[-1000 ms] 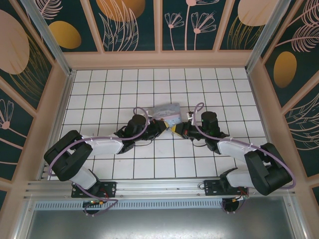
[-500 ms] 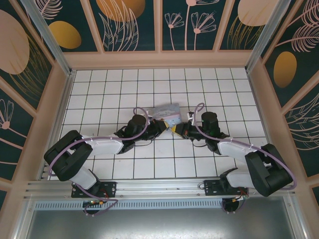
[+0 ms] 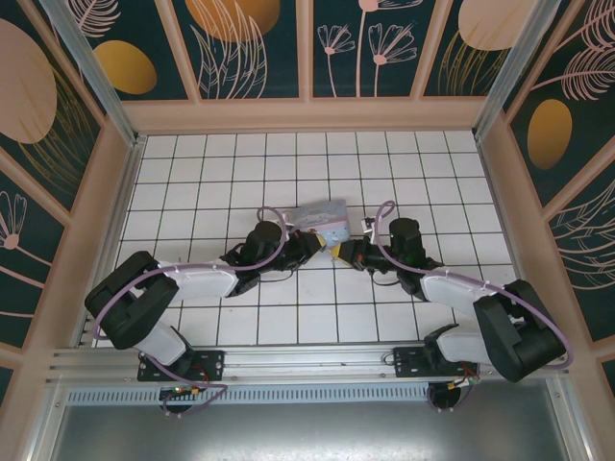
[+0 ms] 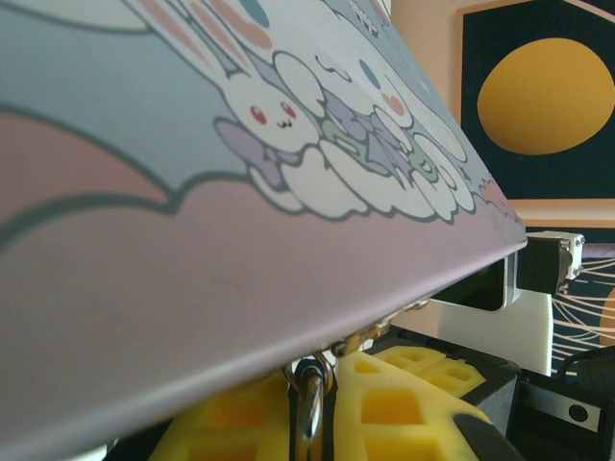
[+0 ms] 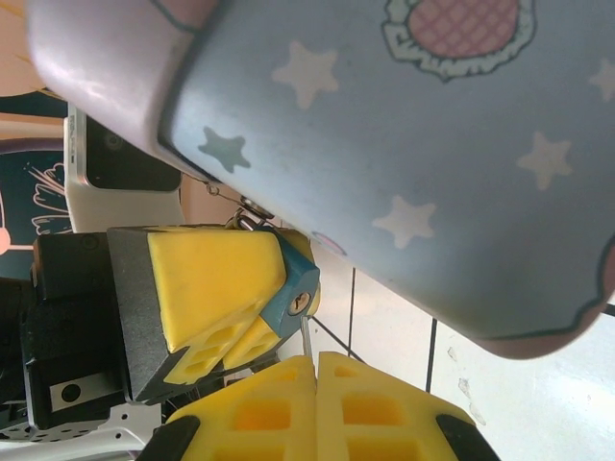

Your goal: Unlock the padlock with the key

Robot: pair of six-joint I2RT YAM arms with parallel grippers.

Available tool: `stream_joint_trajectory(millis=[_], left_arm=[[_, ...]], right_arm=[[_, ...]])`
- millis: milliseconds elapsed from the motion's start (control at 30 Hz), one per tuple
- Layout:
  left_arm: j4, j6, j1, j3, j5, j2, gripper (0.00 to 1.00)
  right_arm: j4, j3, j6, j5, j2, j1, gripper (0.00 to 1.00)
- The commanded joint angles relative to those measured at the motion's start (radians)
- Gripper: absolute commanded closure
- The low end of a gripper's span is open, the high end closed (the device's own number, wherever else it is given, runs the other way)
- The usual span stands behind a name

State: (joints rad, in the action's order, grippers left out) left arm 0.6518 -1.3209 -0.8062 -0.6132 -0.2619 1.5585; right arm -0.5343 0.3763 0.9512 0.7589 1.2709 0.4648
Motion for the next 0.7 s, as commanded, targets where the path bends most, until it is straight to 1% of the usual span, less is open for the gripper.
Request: stream_joint_trajectory(millis=[0, 667], left_arm=[[0.062, 0.027, -0.005, -0.014, -0.002, -0.015, 1.0], [0.069, 0.025, -0.004, -0.012, -0.008, -0.015, 1.0]], right_arm=[[-0.034, 0.002, -0.003, 0.002, 0.01, 0.009, 1.0], [-0.04, 0.054, 0.002, -0.001, 0.038, 0.024, 1.0]])
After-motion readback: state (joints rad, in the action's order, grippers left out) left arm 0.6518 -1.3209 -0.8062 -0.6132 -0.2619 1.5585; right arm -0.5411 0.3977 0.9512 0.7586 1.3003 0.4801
